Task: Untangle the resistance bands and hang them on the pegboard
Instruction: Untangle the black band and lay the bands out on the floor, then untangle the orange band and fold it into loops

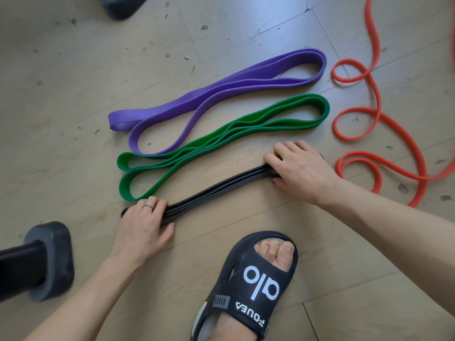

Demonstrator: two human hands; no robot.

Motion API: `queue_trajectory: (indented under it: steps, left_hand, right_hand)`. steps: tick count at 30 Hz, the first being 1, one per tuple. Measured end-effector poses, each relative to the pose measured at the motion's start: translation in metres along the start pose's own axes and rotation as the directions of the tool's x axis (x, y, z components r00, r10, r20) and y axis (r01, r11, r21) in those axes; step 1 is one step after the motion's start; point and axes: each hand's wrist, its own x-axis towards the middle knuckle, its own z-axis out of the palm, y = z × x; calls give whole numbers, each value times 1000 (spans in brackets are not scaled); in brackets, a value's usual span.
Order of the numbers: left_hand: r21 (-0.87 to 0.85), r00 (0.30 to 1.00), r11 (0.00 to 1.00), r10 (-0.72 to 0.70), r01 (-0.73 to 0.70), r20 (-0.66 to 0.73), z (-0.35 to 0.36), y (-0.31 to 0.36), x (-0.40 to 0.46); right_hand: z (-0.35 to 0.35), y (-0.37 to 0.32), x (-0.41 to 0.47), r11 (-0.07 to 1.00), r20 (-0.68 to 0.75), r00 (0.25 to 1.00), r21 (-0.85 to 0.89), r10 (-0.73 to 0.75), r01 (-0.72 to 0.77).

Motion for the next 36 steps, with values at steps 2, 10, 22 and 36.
queue_trajectory:
  steps: [2, 10, 22, 36]
  left_hand:
    - [12, 1000, 1000, -7, 7, 8, -1, -3, -2]
    - [16, 994, 996, -85, 84, 62, -1, -7, -7]
    - [19, 980, 983, 182, -181, -86, -37, 82, 47]
    - [34, 847, 861, 505, -507, -166, -89, 192, 107]
  right_hand:
    - [-3, 3, -1, 1000, 31, 999, -4, 5, -5]
    - [-10, 7, -6, 1000, 131, 991, -11, 6, -5]
    - [-7, 17, -22, 998, 155, 988, 66, 10, -20]
    - [-8, 59, -94, 838, 192, 840, 114, 508, -533]
